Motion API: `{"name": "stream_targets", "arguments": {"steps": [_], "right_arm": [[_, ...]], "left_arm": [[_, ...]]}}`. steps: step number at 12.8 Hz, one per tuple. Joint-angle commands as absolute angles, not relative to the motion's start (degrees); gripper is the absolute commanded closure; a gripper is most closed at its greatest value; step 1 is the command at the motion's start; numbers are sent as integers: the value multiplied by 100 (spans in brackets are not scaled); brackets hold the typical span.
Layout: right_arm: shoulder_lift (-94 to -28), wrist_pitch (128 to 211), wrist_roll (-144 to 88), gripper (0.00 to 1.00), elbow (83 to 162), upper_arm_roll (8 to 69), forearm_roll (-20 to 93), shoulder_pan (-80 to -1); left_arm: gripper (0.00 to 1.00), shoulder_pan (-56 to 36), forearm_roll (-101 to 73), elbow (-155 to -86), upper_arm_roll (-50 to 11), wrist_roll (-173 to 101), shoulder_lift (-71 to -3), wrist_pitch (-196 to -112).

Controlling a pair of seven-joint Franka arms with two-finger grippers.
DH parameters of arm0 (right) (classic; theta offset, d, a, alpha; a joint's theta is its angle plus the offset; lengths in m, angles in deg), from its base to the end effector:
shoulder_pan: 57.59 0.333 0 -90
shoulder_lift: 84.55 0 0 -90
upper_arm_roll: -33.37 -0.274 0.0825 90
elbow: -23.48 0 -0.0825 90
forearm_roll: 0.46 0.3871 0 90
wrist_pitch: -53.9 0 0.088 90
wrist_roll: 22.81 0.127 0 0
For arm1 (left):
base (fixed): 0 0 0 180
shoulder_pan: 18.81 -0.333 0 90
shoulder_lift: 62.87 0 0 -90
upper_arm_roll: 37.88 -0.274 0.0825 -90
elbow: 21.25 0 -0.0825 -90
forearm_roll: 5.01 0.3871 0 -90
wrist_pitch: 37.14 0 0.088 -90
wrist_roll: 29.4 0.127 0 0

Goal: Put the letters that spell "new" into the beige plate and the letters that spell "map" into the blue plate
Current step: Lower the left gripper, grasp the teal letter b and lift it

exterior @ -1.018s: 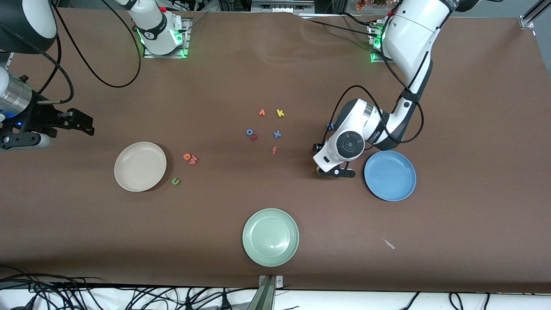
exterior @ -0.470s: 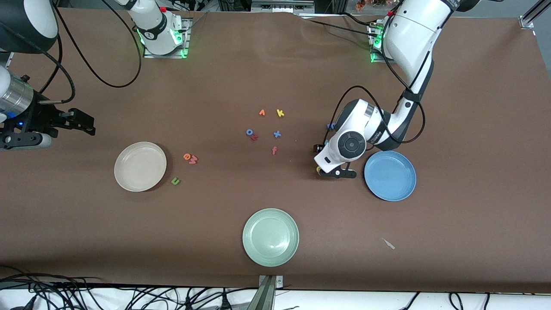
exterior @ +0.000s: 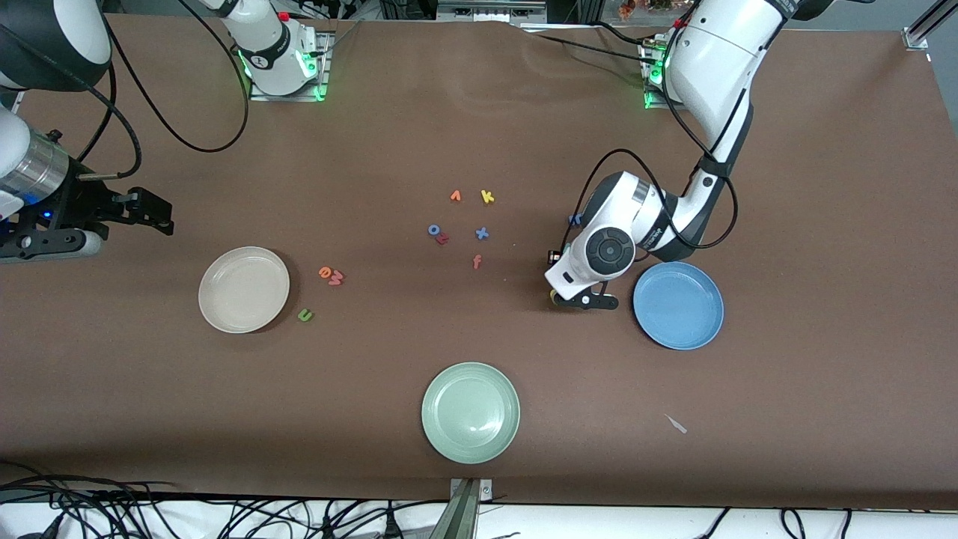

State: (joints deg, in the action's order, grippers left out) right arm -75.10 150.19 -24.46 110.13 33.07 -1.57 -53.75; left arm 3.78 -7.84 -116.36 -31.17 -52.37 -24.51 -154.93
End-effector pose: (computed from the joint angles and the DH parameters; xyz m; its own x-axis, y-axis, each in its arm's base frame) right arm 0.6071 0.0415 0.5039 0.9947 0.1029 0.0028 0.1028 -0.9945 0.0185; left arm 0.5433 -0.3065 0.1470 0.9552 -0.0626 -0.2894 -0.0669 -0.9977 -0.0051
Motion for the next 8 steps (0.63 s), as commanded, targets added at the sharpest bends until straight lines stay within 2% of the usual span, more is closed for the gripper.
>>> {"name": "stream_targets", "arguments": {"steps": [1, 5, 8], "right_arm": [[-7488, 15005, -2369, 0, 10891, 3294, -178, -5364], [-7488, 15005, -2369, 0, 10891, 3311, -169, -5372], [-7488, 15005, -2369, 0, 10891, 3311, -169, -5381]], "left_arm": [[21, 439, -791, -11836, -3129, -5217, -2429, -15606], [20, 623, -791, -12161, -3129, -5217, -2446, -15641], [25, 659, -782, -12259, -3120, -5217, -2481, -15702]]}}
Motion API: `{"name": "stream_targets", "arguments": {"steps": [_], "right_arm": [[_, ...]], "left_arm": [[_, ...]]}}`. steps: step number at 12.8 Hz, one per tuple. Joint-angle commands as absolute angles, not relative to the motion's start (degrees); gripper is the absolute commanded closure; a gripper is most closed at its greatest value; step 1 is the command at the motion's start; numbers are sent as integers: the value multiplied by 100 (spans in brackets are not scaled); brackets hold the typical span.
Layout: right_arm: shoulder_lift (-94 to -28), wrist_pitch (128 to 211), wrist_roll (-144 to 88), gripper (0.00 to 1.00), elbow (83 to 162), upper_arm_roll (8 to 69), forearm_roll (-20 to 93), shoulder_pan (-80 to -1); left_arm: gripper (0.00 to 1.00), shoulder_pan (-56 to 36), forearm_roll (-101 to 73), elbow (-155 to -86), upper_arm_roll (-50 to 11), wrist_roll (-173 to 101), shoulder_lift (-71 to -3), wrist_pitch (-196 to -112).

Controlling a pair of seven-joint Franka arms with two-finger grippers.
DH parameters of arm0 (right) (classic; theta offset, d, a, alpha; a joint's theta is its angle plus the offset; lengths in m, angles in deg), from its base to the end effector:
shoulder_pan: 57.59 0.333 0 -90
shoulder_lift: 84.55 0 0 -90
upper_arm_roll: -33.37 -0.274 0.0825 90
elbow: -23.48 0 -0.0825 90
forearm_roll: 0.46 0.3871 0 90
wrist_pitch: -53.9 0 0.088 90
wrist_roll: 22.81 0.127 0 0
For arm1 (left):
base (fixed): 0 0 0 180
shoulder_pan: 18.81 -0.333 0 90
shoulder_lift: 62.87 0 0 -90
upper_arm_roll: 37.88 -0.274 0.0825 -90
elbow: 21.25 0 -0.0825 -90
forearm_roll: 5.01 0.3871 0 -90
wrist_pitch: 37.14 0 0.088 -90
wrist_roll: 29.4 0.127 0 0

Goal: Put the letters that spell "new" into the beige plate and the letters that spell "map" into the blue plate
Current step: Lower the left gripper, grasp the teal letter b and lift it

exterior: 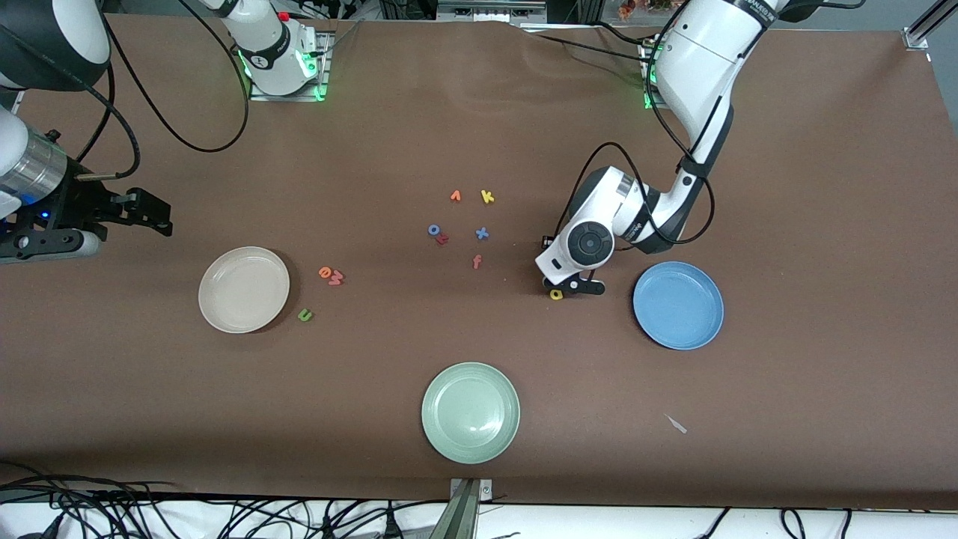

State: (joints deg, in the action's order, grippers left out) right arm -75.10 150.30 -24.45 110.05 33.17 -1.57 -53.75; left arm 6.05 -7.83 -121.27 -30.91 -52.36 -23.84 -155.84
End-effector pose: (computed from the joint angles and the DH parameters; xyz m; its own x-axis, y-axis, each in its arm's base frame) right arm 0.6075 0.0405 0.5048 0.9949 0.1011 0.0061 0.1009 -0.9947 0.0189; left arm 0.5007 -0.3163 0.1090 0.9278 -0.0960 -0.3605 -0.1163 -0.9926 -0.0348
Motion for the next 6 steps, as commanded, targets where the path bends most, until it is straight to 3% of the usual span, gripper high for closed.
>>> {"name": "stream_targets", "arguments": {"steps": [1, 3, 4, 6], "right_arm": [[-7488, 15005, -2369, 0, 10891, 3311, -169, -5372], [-7488, 15005, -2369, 0, 10891, 3311, -169, -5372], [-7488, 15005, -2369, 0, 10891, 3311, -169, -5372], [-7488, 15005, -2369, 0, 10891, 3311, -169, -5372]], "left_arm": [[25, 659, -782, -12354, -3120, -5217, -2481, -15894], [34, 642, -782, -12513, -3120, -5208, -2498, -16203], [46, 641, -782, -12522, -3120, -5147, -2525, -16195], [56, 606, -782, -12522, -3120, -5094, -2569, -16151]]}}
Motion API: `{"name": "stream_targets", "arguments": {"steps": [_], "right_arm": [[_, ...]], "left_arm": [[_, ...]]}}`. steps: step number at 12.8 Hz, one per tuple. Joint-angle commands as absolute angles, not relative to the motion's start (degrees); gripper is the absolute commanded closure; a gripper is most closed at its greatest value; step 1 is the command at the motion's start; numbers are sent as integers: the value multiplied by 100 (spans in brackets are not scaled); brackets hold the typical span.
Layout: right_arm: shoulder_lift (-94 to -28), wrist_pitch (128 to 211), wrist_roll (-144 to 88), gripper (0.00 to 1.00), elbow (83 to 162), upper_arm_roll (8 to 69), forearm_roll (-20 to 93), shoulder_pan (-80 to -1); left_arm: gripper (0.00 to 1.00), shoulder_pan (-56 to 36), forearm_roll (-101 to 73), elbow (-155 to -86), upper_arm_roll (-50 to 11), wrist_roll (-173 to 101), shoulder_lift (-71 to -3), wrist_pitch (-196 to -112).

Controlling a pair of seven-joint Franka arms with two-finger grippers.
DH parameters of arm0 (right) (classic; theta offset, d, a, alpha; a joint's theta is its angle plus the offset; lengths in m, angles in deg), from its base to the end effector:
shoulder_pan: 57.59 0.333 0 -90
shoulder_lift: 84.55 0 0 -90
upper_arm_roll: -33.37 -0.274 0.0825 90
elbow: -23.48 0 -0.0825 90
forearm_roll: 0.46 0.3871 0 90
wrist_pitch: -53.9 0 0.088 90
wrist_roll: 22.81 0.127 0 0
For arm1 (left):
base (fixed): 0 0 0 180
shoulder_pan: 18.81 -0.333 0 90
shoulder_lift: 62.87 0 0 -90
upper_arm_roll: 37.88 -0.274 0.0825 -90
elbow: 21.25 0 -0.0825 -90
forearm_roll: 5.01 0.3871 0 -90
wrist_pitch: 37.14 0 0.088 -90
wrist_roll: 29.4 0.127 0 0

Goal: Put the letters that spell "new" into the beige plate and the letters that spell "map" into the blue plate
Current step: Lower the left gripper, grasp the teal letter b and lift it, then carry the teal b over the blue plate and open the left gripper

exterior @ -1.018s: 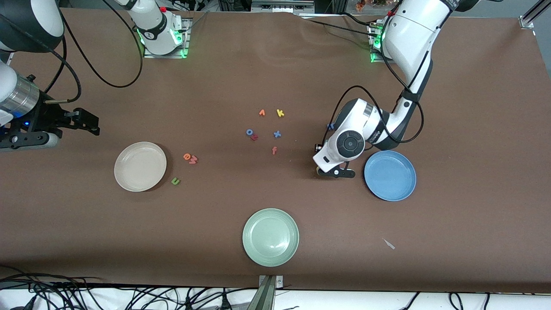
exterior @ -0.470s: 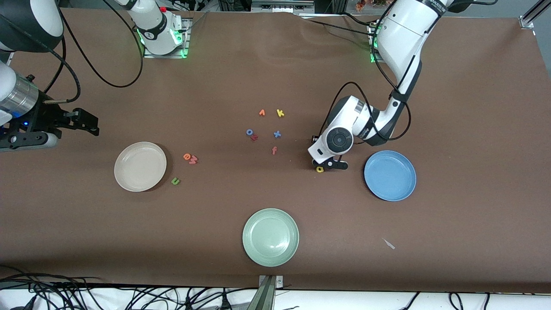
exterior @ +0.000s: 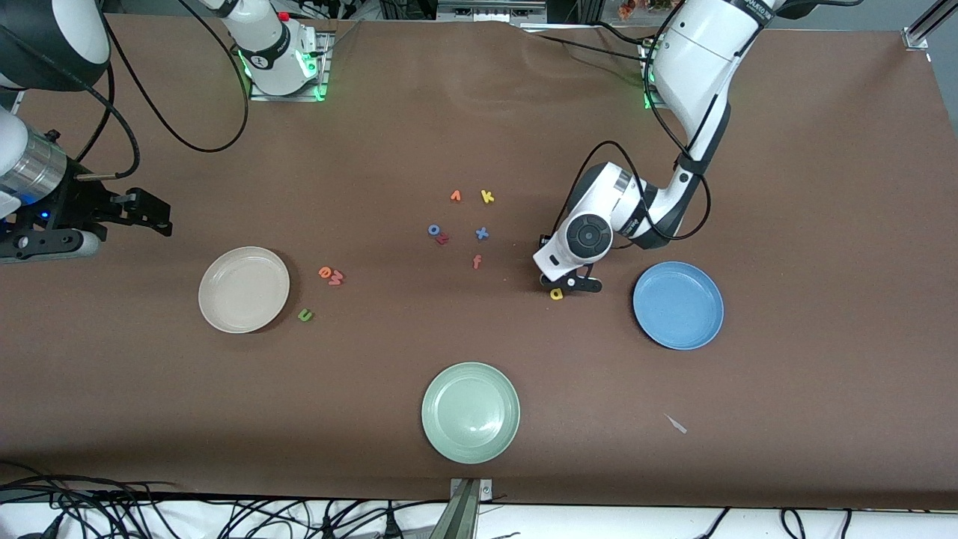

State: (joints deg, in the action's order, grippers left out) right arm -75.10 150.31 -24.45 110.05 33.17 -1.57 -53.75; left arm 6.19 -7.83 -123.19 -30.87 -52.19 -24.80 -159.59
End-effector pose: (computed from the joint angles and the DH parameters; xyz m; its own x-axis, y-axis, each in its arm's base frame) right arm 0.6075 0.0405 0.5048 0.9949 0.1011 0.0063 0.1009 -0.9947 0.0189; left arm 0.5002 -0.3180 0.1097 0.9424 -0.1048 -0.3178 -0.1164 -0.9930 -0.0176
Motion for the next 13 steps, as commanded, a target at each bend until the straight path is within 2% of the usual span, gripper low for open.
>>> {"name": "stream_targets", "arguments": {"steps": [1, 6, 8, 10, 13], "right_arm": [[-7488, 15005, -2369, 0, 10891, 3311, -169, -5372], [-7488, 15005, -2369, 0, 10891, 3302, -160, -5372], [-7488, 15014, -2369, 0, 10891, 3302, -160, -5364], [-7488, 15014, -2360, 0, 10891, 3294, -160, -5364], [-7488, 15014, -2360, 0, 10891, 3302, -160, -5364]], "left_arm": [[63, 598, -782, -12522, -3120, -5085, -2595, -16142], [66, 510, -782, -12496, -3129, -4839, -2700, -15966], [73, 431, -782, -12461, -3137, -4682, -2814, -15844], [75, 282, -782, -12435, -3137, -4366, -2902, -15650], [75, 202, -782, -12408, -3181, -4172, -3069, -15484]]}}
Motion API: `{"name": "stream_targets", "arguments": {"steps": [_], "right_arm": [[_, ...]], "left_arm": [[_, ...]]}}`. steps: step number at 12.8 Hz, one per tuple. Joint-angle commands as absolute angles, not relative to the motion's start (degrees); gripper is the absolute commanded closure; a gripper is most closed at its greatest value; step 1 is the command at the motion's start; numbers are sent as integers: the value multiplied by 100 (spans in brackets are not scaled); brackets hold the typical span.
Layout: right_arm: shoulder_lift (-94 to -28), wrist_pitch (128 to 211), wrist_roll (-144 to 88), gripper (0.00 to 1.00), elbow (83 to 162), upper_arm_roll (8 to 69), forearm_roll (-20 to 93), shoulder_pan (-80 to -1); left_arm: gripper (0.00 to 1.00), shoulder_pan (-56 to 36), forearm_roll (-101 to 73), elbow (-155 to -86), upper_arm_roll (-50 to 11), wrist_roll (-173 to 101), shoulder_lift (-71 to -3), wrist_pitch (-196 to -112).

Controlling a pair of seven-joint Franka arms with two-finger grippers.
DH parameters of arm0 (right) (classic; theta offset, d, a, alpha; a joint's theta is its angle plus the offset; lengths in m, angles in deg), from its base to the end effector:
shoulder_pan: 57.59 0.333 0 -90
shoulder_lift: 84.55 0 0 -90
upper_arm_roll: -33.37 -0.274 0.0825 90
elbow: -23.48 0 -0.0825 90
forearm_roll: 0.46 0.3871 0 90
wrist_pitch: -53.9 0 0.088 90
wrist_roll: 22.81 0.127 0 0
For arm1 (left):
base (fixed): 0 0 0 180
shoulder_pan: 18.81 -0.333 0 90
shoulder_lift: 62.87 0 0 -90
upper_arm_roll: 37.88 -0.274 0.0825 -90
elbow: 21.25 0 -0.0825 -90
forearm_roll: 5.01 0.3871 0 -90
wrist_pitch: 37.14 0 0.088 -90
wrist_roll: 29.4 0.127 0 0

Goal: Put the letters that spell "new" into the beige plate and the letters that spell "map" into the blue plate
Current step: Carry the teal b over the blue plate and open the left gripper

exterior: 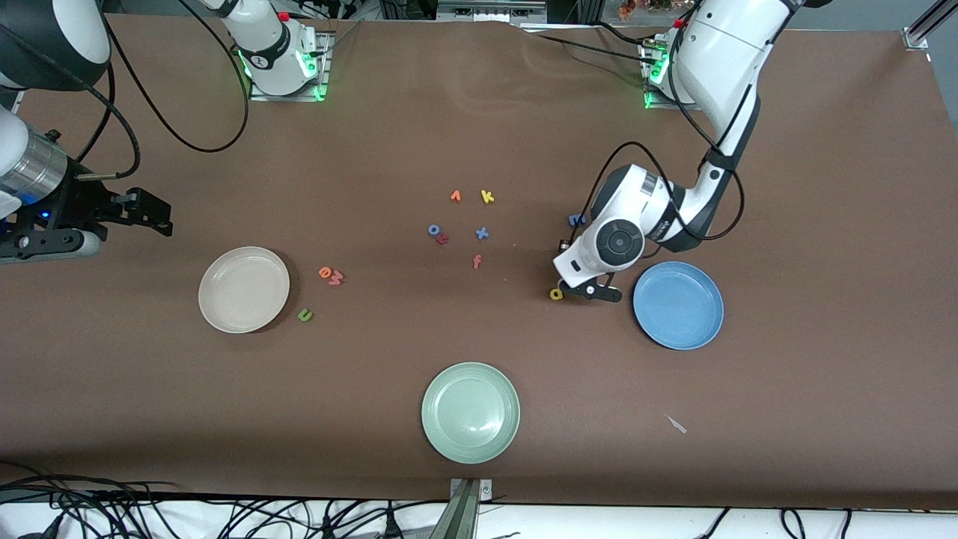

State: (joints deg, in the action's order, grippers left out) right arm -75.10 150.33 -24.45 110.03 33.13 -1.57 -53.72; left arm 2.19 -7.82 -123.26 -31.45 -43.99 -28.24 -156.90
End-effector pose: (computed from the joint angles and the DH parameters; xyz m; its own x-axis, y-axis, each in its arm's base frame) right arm 0.6075 0.0412 0.5050 0.9947 0.1023 0.0070 0.1021 -0.9946 0.0188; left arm 0.5286 -0.2785 0.1421 0.9361 -0.1767 -0.3041 -0.1788 -0.9837 0.0213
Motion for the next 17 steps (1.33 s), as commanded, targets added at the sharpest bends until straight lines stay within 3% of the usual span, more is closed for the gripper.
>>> {"name": "stream_targets", "arguments": {"steps": [1, 4, 9, 10, 11, 17], "right_arm": [[-7488, 15014, -2360, 0, 10891, 3302, -160, -5364], [-7488, 15005, -2360, 0, 10891, 3302, -160, -5364], [-7488, 15005, -2360, 0, 10891, 3302, -160, -5372], [-7488, 15014, -2360, 0, 10891, 3302, -160, -5364], [-7488, 15005, -2360, 0, 10891, 3302, -160, -5364], [-7488, 15005, -2360, 0, 10891, 3302, -160, -5364]], "left_arm": [[75, 158, -765, -12330, -3242, -4032, -3096, -15370], [75, -288, -484, -12066, -3331, -3102, -3193, -14956], [70, -1265, -431, -12021, -3340, -1150, -3062, -14999], [59, -1266, -422, -12021, -3340, -1113, -3018, -14999], [1, -1248, -300, -12039, -3340, -1156, -2982, -14999], [1, -1082, -290, -12100, -3156, -1655, -3079, -14955]]}}
